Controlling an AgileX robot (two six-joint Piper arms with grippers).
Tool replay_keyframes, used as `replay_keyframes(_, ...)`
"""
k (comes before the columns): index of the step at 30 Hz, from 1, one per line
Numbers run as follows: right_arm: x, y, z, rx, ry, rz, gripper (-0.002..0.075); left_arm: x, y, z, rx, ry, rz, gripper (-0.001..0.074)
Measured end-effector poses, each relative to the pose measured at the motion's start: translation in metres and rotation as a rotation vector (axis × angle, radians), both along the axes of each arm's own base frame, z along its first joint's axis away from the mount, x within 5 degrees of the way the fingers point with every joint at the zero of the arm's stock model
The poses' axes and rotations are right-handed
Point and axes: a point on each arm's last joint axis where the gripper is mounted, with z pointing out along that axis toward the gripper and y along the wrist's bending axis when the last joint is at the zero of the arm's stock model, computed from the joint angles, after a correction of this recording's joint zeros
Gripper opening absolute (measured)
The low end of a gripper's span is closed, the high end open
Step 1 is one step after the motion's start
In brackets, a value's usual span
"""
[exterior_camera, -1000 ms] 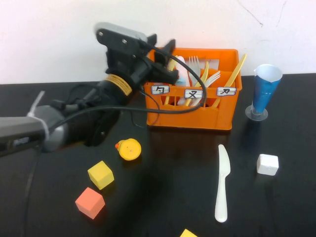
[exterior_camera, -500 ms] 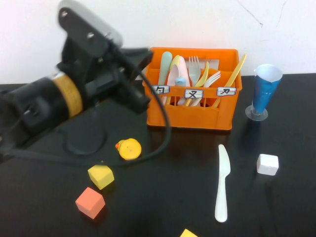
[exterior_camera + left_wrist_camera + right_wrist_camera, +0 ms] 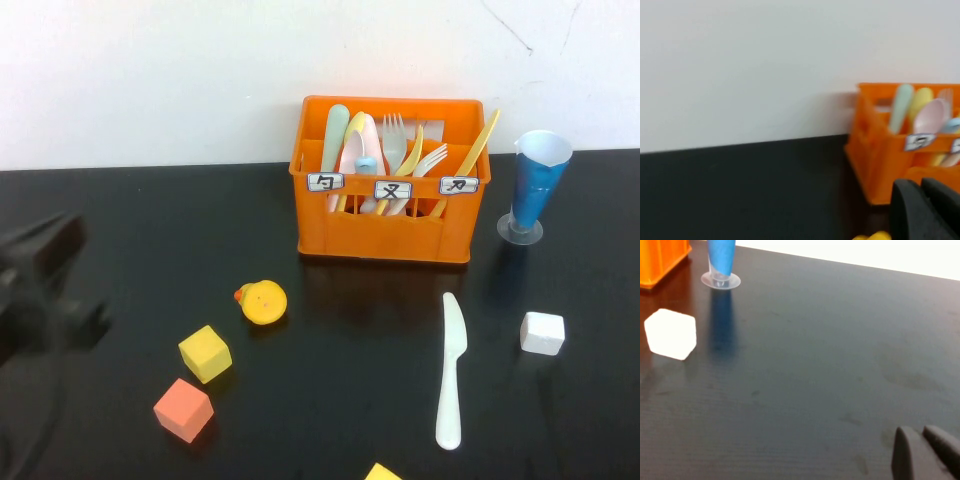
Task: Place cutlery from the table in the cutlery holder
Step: Pick up the knife
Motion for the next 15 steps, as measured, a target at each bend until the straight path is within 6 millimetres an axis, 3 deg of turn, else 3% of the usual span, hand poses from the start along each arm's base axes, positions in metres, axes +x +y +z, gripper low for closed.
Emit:
replay_keyframes(7, 0.0, 0.0, 0.0, 0.0, 0.0, 0.0, 0.0029, -0.048, 0.03, -0.041, -0.011, -0.012, 0.115, 0.0008)
replay_keyframes(15, 0.0, 0.0, 0.0, 0.0, 0.0, 0.0, 0.0029, -0.091, 0.057, -0.075, -0.18, -0.029, 0.246, 0.0002)
